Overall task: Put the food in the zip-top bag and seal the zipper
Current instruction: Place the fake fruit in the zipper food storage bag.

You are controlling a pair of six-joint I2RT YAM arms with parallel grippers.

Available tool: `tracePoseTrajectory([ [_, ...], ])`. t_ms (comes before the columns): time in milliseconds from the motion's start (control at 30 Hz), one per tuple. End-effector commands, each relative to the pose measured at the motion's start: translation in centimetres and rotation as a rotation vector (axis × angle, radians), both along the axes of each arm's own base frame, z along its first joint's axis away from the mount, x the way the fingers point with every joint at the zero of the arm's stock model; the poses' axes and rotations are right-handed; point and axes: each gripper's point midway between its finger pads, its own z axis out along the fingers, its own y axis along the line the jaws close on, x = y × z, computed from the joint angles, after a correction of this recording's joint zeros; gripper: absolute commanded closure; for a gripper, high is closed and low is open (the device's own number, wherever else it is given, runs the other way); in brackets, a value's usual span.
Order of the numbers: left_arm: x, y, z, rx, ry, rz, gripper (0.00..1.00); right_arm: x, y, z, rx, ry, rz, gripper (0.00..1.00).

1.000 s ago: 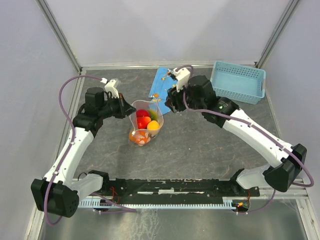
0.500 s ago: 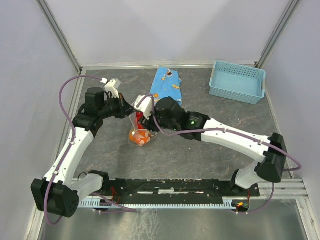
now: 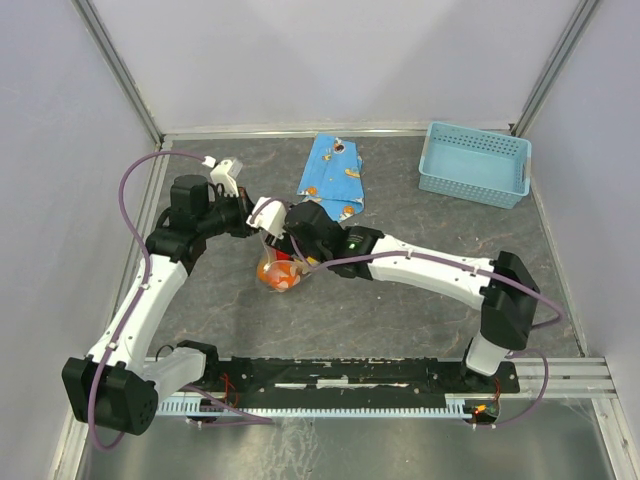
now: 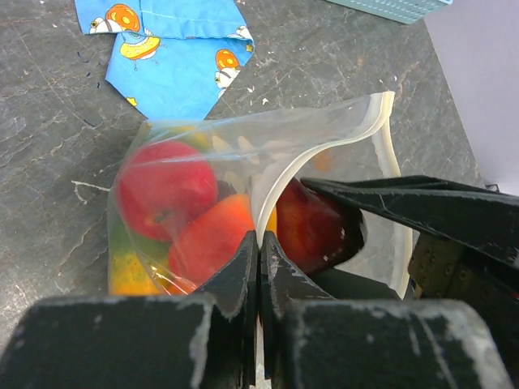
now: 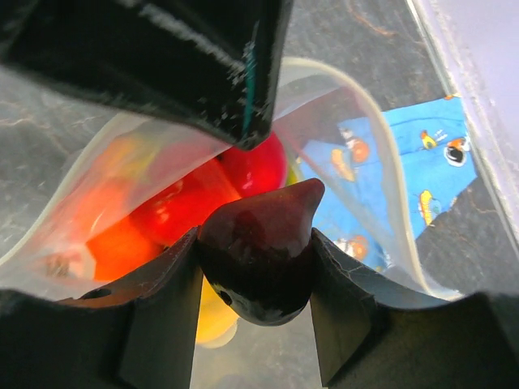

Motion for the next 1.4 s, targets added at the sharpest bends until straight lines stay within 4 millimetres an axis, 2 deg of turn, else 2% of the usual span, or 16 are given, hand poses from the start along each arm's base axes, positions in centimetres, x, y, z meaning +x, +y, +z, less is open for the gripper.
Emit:
tracePoseTrajectory([
  [0,0.4,-0.1,1.2,-0.027,-0.048,-0.007,0.97,3.1,0.4,3.3,0.042,-0.139,-0.121,0.45],
  [233,0.4,-0.2,1.2,-0.027,-0.046,-0.007,0.97,4.6,-0.1,2.0,-0.014,-0.184,-0.198,0.37],
  [433,0.5,-0.1,1.2,-0.027,-0.046,-0.005,0.97,4.6,-0.9,2.0,-0.026,-0.193,-0.22,0.26],
  [633,0.5,-0.1,1.1,-0.026,-0.044,-0.002,0.97,3.8,-1.2,3.8,0.021,-0.178,-0.198,0.22],
  [867,0.5,0.0,1.1,-0.026,-0.042,-0.001,0.97,0.9,-1.8,7.1,0.097,-0.113,-0.076,0.2],
  [1000,0.5,0.0,1.1,-0.027,-0.042,-0.001,0.97,0.2,-2.7,8.2,0.098,-0.095,-0.064,0.19],
  [1167,0.5,-0.1,1.1,-0.029,-0.042,-0.007,0.97,0.7,-4.2,8.1,0.07,-0.043,-0.089,0.19],
  [1367,0.5,-0.1,1.1,-0.033,-0.043,-0.008,0.97,2.3,-6.0,6.7,0.081,0.067,-0.18,0.19],
])
